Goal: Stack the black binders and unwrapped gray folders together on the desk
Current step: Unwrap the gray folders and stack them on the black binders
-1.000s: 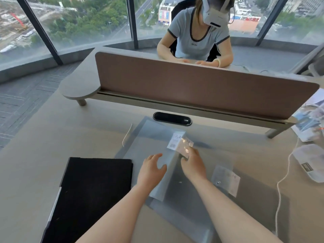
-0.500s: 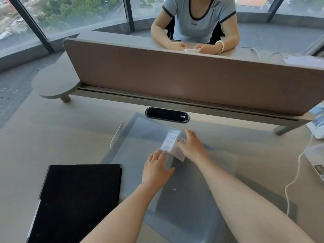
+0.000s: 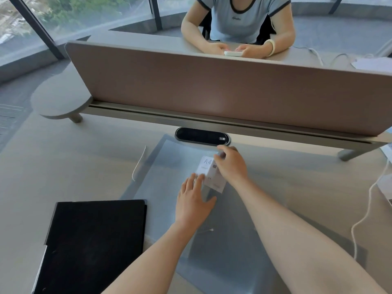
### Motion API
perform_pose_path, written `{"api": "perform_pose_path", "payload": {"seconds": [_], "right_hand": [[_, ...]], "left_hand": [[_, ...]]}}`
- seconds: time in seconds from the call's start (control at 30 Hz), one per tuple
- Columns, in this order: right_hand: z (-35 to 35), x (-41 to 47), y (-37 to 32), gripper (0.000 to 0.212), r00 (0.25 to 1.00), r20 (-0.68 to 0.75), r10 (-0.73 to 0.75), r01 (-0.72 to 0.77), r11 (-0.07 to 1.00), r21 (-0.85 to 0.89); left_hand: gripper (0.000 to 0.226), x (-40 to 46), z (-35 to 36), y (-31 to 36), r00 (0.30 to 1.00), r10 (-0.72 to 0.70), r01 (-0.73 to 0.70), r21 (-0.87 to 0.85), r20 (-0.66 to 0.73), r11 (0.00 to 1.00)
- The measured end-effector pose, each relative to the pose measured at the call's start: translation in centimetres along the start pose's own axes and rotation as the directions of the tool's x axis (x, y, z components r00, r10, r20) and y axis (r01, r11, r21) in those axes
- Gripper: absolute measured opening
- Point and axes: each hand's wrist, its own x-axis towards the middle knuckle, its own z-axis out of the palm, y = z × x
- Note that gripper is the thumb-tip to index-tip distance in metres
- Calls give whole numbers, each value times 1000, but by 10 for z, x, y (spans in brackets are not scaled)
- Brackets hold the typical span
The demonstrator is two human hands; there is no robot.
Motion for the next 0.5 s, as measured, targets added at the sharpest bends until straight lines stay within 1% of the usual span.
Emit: {"api": "perform_pose_path", "payload": {"seconds": [0.1, 0.3, 0.5], "right_hand": [[-5, -10, -14, 34, 996, -70, -46, 51, 996, 72], [-29, -36, -44, 24, 973, -217, -80, 133, 961, 242], [-52, -75, -73, 19, 955, -274, -111, 198, 928, 314]], "left_hand": [[76, -5, -8, 5, 1000, 5, -6, -21, -22, 1000], [79, -20, -26, 12, 997, 8, -15, -85, -82, 996], [88, -44, -46, 28, 994, 28, -42, -138, -105, 990]]}}
